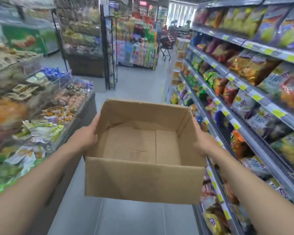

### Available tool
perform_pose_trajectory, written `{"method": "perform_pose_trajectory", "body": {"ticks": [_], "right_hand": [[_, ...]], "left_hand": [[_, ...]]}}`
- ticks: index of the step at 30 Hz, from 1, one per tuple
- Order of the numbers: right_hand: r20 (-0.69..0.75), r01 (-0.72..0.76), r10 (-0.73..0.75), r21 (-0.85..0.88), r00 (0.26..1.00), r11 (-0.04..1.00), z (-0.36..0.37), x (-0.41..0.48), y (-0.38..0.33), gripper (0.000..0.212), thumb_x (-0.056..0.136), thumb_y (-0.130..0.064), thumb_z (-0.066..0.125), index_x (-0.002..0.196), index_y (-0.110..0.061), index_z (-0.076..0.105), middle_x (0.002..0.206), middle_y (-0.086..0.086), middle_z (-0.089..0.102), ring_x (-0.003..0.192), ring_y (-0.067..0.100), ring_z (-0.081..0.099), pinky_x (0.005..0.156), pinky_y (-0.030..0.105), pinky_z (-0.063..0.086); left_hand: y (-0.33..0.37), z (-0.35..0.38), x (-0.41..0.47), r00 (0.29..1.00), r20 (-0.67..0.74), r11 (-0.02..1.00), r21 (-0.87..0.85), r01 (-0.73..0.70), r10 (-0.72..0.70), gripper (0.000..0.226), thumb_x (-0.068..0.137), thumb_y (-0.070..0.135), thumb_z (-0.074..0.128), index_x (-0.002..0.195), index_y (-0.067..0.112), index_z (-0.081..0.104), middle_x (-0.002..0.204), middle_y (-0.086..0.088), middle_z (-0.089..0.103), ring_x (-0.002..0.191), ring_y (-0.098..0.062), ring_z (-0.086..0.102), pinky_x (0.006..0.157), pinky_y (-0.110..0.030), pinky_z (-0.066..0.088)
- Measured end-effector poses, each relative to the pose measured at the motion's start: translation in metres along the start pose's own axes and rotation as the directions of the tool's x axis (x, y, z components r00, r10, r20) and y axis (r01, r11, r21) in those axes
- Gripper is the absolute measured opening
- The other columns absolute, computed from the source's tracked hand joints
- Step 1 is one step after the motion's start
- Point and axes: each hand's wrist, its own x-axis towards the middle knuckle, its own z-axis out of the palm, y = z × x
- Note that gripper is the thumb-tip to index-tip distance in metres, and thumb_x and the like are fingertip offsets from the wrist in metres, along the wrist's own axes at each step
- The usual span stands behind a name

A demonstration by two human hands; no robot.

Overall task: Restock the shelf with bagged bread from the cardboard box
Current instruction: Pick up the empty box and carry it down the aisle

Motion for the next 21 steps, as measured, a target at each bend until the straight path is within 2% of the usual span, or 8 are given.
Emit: {"method": "perform_pose_trajectory", "body": {"ticks": [2, 4, 8, 10, 13, 16, 21], "right_hand": [[-0.015, 0.056, -0.055, 0.029, 0.998, 0.998, -0.001, 0.041, -0.011, 0.111, 0.085, -0.003, 0.048, 0.147, -0.052, -0.03, 0.067, 0.018, 0.062, 0.055, 0.029, 0.06, 0.053, 0.038, 0.047], [-0.014, 0.081, -0.081, 0.028, 0.997, 0.996, 0.002, 0.09, -0.022, 0.113, 0.085, -0.002, 0.05, 0.147, -0.053, -0.03, 0.068, 0.018, 0.065, 0.061, 0.033, 0.066, 0.055, 0.042, 0.053], [0.028, 0.106, -0.106, 0.017, 0.994, 0.994, 0.006, 0.194, -0.05, 0.113, 0.086, 0.002, 0.051, 0.151, -0.048, -0.028, 0.068, 0.016, 0.064, 0.058, 0.03, 0.064, 0.049, 0.036, 0.045], [0.033, 0.113, -0.113, 0.001, 0.993, 0.994, 0.004, 0.244, -0.064, 0.113, 0.086, 0.002, 0.05, 0.151, -0.048, -0.028, 0.069, 0.018, 0.065, 0.058, 0.034, 0.064, 0.047, 0.035, 0.039], [0.038, 0.105, -0.105, 0.011, 0.994, 0.994, 0.001, 0.313, -0.089, 0.112, 0.087, 0.002, 0.051, 0.151, -0.049, -0.026, 0.066, 0.015, 0.061, 0.051, 0.027, 0.055, 0.045, 0.033, 0.036], [0.058, 0.063, -0.063, 0.002, 0.996, 0.998, 0.0, 0.375, -0.102, 0.11, 0.088, 0.005, 0.049, 0.154, -0.045, -0.023, 0.063, 0.012, 0.055, 0.049, 0.023, 0.048, 0.042, 0.029, 0.032], [0.087, 0.022, -0.024, 0.02, 0.996, 1.0, 0.001, 0.479, -0.102, 0.112, 0.086, 0.008, 0.048, 0.154, -0.045, -0.023, 0.067, 0.016, 0.059, 0.049, 0.027, 0.051, 0.044, 0.03, 0.037]], "left_hand": [[-0.01, 0.001, 0.035, 0.999, -0.011, 0.999, 0.004, 0.036, -0.036, 0.099, 0.091, 0.012, 0.054, 0.158, 0.041, -0.013, 0.092, -0.022, 0.069, 0.079, -0.035, 0.066, 0.07, -0.042, 0.053], [-0.021, 0.001, 0.071, 0.998, -0.012, 0.998, -0.001, 0.069, -0.069, 0.098, 0.092, 0.012, 0.054, 0.159, 0.039, -0.012, 0.104, -0.026, 0.07, 0.08, -0.034, 0.064, 0.07, -0.038, 0.05], [-0.041, -0.006, 0.153, 0.994, -0.001, 0.994, 0.009, 0.109, -0.109, 0.098, 0.092, 0.012, 0.053, 0.158, 0.039, -0.015, 0.088, -0.019, 0.065, 0.073, -0.03, 0.06, 0.066, -0.038, 0.048], [-0.051, -0.011, 0.199, 0.992, -0.007, 0.992, 0.029, 0.126, -0.125, 0.097, 0.093, 0.013, 0.052, 0.157, 0.039, -0.017, 0.087, -0.014, 0.061, 0.075, -0.03, 0.06, 0.067, -0.038, 0.049], [-0.065, -0.02, 0.269, 0.991, -0.011, 0.989, 0.057, 0.134, -0.134, 0.096, 0.095, 0.014, 0.052, 0.158, 0.036, -0.017, 0.101, -0.019, 0.068, 0.087, -0.034, 0.066, 0.076, -0.041, 0.053], [-0.07, -0.024, 0.343, 0.994, -0.011, 0.992, 0.067, 0.107, -0.107, 0.097, 0.093, 0.012, 0.055, 0.16, 0.034, -0.012, 0.117, -0.026, 0.067, 0.1, -0.038, 0.065, 0.079, -0.039, 0.049], [-0.067, -0.014, 0.462, 0.998, 0.029, 0.998, 0.015, 0.06, -0.061, 0.1, 0.086, 0.007, 0.058, 0.158, 0.041, -0.003, 0.121, -0.029, 0.064, 0.096, -0.039, 0.065, 0.082, -0.044, 0.053]]}}
